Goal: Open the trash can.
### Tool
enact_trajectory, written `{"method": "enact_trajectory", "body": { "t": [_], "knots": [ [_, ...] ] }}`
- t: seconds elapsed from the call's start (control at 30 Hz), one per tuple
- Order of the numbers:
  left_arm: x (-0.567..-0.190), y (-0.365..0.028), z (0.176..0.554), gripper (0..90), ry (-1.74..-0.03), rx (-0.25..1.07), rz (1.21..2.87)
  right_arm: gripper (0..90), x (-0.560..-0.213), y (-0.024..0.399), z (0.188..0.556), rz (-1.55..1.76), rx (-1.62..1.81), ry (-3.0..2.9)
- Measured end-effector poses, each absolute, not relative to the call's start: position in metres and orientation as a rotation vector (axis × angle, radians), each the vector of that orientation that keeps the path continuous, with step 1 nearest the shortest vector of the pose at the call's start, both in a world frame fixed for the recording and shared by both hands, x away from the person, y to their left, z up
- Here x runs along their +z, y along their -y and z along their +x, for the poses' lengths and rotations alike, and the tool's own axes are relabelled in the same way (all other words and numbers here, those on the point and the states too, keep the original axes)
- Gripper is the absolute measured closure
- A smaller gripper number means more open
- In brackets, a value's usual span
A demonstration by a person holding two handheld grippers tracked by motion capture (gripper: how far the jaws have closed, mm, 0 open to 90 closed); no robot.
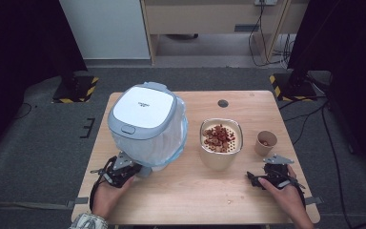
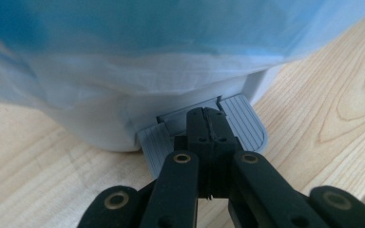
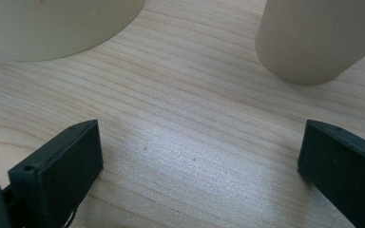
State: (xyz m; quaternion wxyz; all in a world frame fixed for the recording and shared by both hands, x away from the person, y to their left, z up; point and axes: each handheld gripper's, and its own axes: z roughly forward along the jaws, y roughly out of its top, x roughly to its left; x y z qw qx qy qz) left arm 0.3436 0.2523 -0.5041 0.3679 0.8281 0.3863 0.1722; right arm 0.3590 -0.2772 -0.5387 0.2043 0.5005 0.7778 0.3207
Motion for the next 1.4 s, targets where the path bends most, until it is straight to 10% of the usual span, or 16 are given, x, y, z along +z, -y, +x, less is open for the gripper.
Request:
{"method": "enact_trajectory", "body": {
  "t": [1.4],
  "knots": [
    [-0.514,-0.248,0.348,90.0,-0.976,0.442,2.205,1.9,-0.539,0.279,0.358,1.395,0.902,-2.168]
  ]
}}
